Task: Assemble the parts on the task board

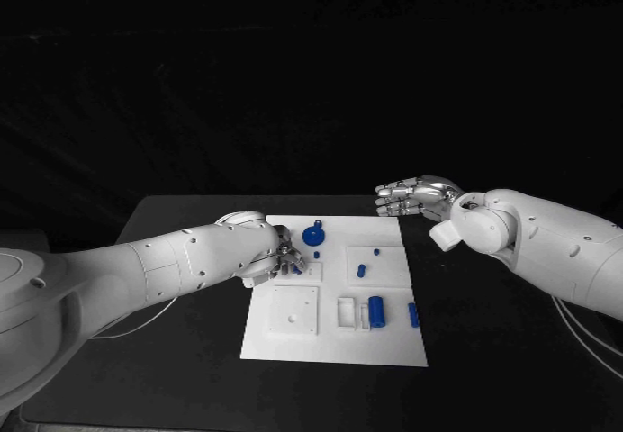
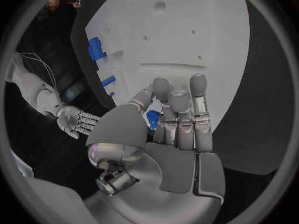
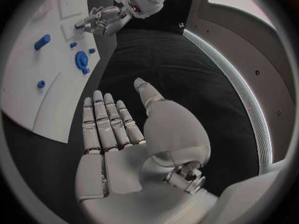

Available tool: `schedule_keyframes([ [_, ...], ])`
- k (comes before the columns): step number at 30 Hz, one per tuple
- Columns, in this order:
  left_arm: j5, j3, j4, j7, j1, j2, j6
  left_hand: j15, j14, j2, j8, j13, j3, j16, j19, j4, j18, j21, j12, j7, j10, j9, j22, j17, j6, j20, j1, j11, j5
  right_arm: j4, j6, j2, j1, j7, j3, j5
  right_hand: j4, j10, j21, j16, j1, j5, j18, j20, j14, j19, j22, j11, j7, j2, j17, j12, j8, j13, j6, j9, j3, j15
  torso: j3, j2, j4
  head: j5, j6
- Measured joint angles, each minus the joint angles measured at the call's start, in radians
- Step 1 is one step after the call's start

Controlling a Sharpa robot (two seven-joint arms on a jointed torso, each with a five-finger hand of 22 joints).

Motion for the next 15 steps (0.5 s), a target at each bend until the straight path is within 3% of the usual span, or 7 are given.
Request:
schedule_keyframes([
  [15, -0.014, 0.001, -0.019, -0.01, 0.003, 0.015, 0.042, 0.0, 0.0, 0.0, 0.009, 0.0, -0.004, 0.012, 0.004, 0.005, 0.0, 0.0, 0.01, 0.0, 0.0, 0.007, 0.0, 0.013, 0.0, 0.004, 0.0, 0.0, -0.004, 0.0, 0.001, 0.001, 0.0, -0.002, 0.0, -0.028, -0.006, 0.0, 0.0, 0.0, 0.0, 0.0, 0.0, 0.0, 0.0, 0.0, 0.0, 0.0, 0.0, 0.0, 0.0, 0.0, 0.0, 0.0, 0.0, 0.0, 0.0, 0.0, 0.0005, -0.001, -0.0001, 0.001, 0.0],
])
